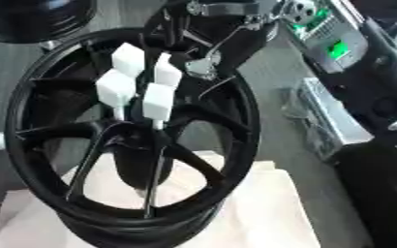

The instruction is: Pull the pin out of the wheel hub.

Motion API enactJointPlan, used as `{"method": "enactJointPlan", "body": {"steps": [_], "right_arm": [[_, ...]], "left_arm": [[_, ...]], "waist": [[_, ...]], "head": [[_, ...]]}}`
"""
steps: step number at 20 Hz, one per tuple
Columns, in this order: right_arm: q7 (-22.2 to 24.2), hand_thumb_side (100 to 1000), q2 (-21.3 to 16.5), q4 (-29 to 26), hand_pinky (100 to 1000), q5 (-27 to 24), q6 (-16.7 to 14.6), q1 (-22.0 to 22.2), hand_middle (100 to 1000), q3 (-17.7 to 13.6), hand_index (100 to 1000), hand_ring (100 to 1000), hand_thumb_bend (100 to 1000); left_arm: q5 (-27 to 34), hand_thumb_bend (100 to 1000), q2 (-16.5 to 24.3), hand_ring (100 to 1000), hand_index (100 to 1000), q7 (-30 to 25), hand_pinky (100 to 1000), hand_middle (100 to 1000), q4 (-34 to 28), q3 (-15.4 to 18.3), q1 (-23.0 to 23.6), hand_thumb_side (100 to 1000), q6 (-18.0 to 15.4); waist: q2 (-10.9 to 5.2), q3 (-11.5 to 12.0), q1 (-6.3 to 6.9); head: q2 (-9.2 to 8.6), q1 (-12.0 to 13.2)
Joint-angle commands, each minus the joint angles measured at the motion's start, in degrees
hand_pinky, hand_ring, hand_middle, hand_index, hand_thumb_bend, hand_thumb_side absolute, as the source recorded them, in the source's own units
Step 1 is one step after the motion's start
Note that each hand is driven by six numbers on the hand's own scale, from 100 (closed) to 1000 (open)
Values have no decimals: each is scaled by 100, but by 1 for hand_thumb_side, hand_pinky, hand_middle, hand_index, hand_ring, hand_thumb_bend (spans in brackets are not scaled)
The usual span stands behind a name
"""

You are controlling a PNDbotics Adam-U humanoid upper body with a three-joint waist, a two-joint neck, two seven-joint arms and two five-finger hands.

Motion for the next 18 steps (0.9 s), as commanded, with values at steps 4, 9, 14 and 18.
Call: {"method": "enactJointPlan", "body": {"steps": [4,9,14,18], "right_arm": [[166,438,-42,164,646,-57,124,-71,606,-60,894,645,100],[191,455,-3,245,630,18,109,-75,604,-70,895,643,100],[137,576,52,357,636,166,102,-58,611,-78,901,651,100],[69,662,80,383,638,243,52,-54,687,-79,911,671,100]], "left_arm": [[-31,144,131,960,816,29,899,965,-43,12,-35,1000,-18],[-37,144,133,959,816,32,898,964,-38,9,-43,1000,-15],[-45,144,134,959,814,36,897,962,-25,6,-43,1000,-8],[-50,144,134,958,814,44,896,961,-19,8,-41,1000,-5]], "waist": [[-33,-15,19],[-16,-21,8],[-3,-23,-7],[-2,-26,-15]], "head": [[-9,-38],[-9,-49],[-9,-71],[-9,-80]]}}
